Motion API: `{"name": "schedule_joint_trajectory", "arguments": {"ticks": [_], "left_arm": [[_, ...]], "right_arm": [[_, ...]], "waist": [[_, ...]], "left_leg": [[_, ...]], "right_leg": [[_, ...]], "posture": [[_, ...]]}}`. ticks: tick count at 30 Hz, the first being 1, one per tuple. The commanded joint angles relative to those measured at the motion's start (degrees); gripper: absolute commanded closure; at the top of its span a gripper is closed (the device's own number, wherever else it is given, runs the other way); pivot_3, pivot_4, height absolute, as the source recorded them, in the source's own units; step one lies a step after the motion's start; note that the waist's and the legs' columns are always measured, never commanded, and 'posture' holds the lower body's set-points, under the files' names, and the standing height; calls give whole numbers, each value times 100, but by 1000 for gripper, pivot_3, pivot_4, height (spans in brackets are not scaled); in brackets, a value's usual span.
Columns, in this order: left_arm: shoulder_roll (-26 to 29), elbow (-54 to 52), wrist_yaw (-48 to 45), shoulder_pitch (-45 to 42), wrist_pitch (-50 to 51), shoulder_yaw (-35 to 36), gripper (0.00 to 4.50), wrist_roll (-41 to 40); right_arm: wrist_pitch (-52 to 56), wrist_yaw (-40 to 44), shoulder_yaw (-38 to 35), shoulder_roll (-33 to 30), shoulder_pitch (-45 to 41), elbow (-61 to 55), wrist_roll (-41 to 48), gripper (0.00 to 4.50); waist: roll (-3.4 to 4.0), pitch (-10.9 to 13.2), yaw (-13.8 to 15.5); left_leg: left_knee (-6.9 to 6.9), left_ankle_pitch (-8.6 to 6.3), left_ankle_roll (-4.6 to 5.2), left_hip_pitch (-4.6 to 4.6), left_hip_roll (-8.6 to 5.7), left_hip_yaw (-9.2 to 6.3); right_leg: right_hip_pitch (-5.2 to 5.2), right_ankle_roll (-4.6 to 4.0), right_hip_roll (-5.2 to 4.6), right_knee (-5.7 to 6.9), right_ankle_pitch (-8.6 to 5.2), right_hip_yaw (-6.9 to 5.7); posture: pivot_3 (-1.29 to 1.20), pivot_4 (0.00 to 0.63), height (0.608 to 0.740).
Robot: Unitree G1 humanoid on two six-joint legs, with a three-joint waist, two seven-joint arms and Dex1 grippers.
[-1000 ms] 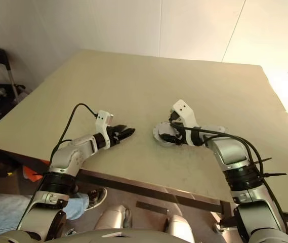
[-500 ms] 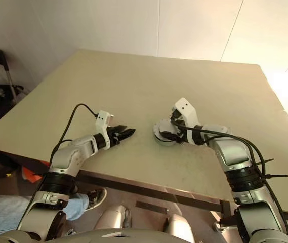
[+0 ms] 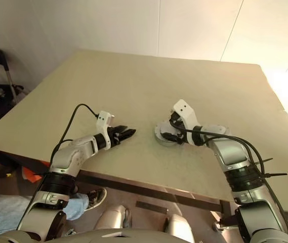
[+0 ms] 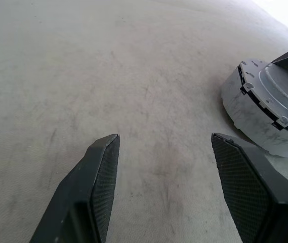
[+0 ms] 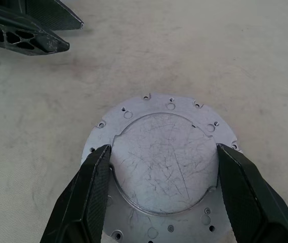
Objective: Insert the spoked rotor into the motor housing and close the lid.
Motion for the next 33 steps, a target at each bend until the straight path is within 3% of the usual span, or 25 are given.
{"name": "schedule_joint_trajectory", "arguments": {"ticks": [1,15,22,25,32,33], "left_arm": [[13,-184,-8,-31,-59,43,1466,-30],[-63,-167,12,-122,35,99,1466,-132],[-942,-33,411,-738,928,733,1466,-1107],[-1293,440,385,-1120,1249,753,2055,-1328],[-1522,2008,344,-1826,1100,791,4486,-1104],[-1532,2286,388,-1927,1053,780,4486,-1022]], "right_arm": [[-117,-45,-10,-72,-82,95,-123,1337],[-107,-16,19,-182,7,117,-147,1337],[-99,-53,57,-141,-8,171,-160,1337],[-113,-73,75,-106,-50,232,-172,1337],[-97,-150,33,-99,-34,194,-157,1337],[-89,-165,15,-103,-15,178,-152,1337]], "waist": [[0,0,1],[0,0,7],[-2,1,17],[-3,1,14],[-4,2,7],[-4,2,9]], "left_leg": [[0,0,0,0,0,0],[2,0,0,3,-1,0],[8,0,1,5,-1,-1],[8,0,1,8,-1,0],[8,-3,9,8,-1,-1],[8,-3,10,9,-1,-2]], "right_leg": [[1,0,0,0,0,0],[6,0,-1,1,0,0],[11,-3,-2,1,2,0],[14,-3,-1,1,2,0],[12,-2,0,0,2,0],[13,-2,-1,0,2,0]], "posture": [[0,0,740],[0,0,740],[0,0,740],[0,0,740],[0,0,740],[0,0,740]]}}
